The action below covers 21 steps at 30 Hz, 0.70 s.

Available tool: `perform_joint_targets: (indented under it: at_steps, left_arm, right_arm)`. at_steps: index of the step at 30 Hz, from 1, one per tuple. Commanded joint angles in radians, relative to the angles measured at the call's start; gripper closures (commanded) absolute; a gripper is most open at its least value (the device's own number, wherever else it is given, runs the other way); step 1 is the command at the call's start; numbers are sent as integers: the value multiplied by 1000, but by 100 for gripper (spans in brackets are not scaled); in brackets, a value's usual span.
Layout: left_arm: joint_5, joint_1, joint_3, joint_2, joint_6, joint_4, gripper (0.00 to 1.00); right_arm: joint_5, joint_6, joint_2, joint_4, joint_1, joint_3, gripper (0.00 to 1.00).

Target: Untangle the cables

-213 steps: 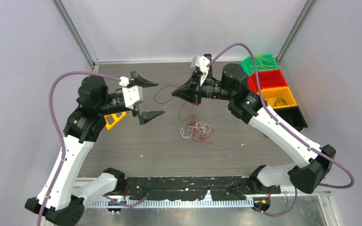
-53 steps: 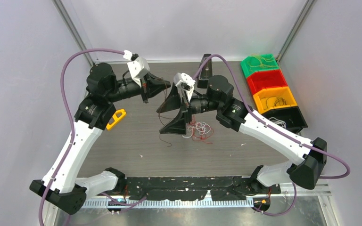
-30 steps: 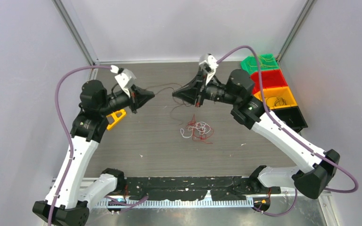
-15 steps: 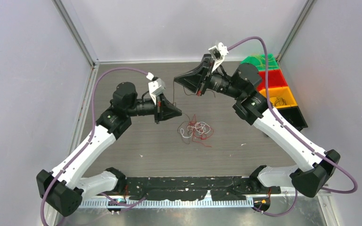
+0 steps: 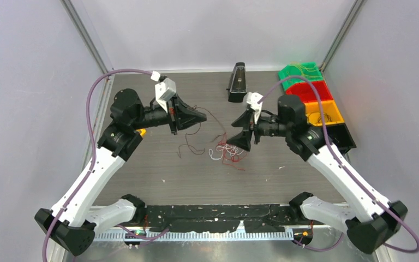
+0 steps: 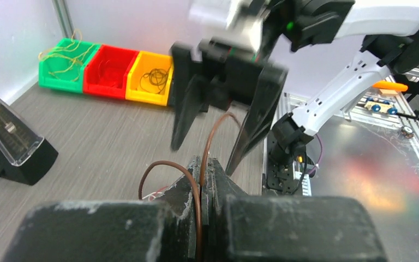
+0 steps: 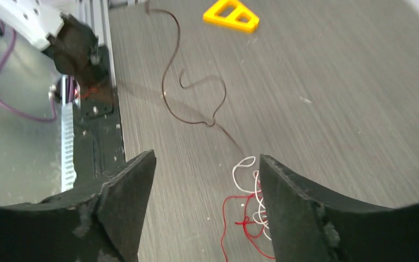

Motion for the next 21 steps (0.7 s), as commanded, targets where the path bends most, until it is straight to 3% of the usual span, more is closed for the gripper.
perform_joint_targets:
  at_steps: [1, 5, 10, 17, 21]
  left_arm:
    - [17, -3, 77, 41, -60, 48, 100]
    - [-82, -2, 123, 65, -92, 9, 100]
    - [2, -3, 100, 82, -212, 160, 100]
    - [149, -2, 95, 128, -234, 295, 100]
    - [167, -3, 109, 159, -329, 437, 100]
  right_arm:
    - [-23, -92, 98, -29, 14, 96, 19]
    - [30, 38, 80, 129, 28, 154, 2]
    - [-6, 177, 83, 294, 58, 178, 5]
    - [-219, 350, 172, 309, 60, 310, 5]
    - [-172, 368, 204, 313, 65, 281, 5]
